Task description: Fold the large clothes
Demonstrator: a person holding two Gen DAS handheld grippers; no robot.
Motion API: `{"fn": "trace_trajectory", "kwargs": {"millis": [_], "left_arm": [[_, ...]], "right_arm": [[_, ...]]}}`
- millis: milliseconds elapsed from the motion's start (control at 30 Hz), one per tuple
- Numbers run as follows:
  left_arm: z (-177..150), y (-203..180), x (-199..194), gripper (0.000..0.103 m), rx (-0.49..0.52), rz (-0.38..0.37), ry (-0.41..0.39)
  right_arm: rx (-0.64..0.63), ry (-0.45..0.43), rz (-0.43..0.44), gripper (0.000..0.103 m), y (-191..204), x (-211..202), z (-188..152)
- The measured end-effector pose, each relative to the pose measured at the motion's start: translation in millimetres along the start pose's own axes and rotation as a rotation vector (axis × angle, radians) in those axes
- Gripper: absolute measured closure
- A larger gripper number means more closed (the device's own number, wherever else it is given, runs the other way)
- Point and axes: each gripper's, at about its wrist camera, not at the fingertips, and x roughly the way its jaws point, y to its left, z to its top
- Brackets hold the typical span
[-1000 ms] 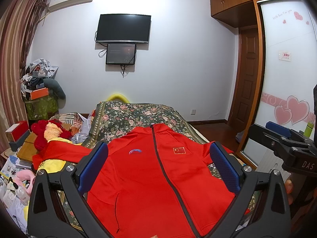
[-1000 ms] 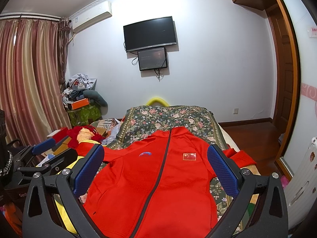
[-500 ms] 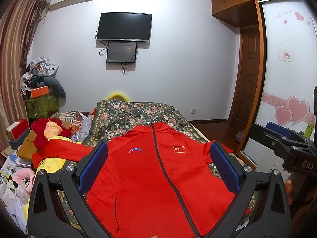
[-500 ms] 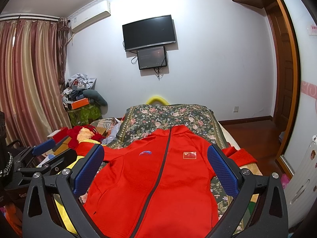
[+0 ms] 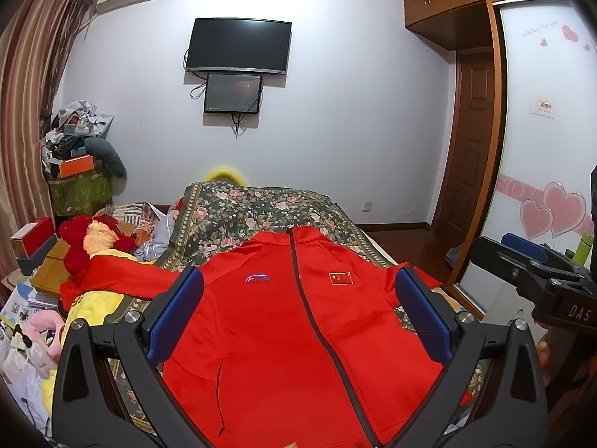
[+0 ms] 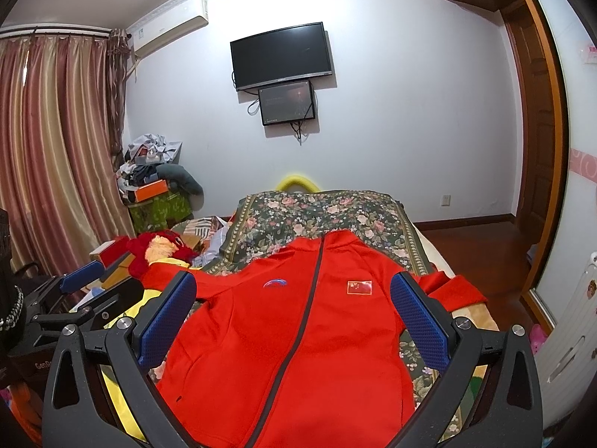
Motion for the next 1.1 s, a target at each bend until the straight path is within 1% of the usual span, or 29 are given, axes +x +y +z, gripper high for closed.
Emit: {"fn": "trace_trajectory", "kwargs": {"millis": [200, 400, 500, 733, 833, 900, 1033, 1100], "left_arm": [[-0.5, 3.9, 8.3, 0.0, -0.001, 0.012, 0.012], [-0.9, 17.9, 30.3, 0.0, -0.031, 0.059, 0.036], [-1.4, 29.4, 45.2, 0.0, -0.029, 0.12, 0.032], [-3.7, 60.3, 82.1, 0.0, -0.018, 0.177, 0.053], [-7.4, 77.3, 105.7, 0.0, -0.009, 0.225, 0.083], [-9.9, 89.9, 122.2, 0.0, -0.015, 0.24, 0.106], [-18.1, 123.5, 157.7, 0.0, -0.052, 0.2, 0.183], [-21.8, 144.2, 176.6, 0.0, -0.068, 0.2, 0.219]], "right_arm": [[-0.001, 0.021, -0.007, 0.0, -0.1, 9.3, 0.5], [-0.013, 0.05, -0.019, 0.0, -0.4, 27.9, 2.1], [-0.025, 0.064, -0.026, 0.0, -1.0, 41.8, 4.2], [-0.035, 0.099, -0.077, 0.0, -8.7, 84.1, 4.9], [-0.021, 0.137, -0.096, 0.0, -15.1, 110.9, 1.4], [-0.012, 0.174, -0.093, 0.0, -18.9, 128.3, -1.8], [0.022, 0.265, -0.091, 0.0, -25.9, 160.3, -8.6], [0.032, 0.31, -0.099, 0.0, -30.6, 177.6, -11.7]]}}
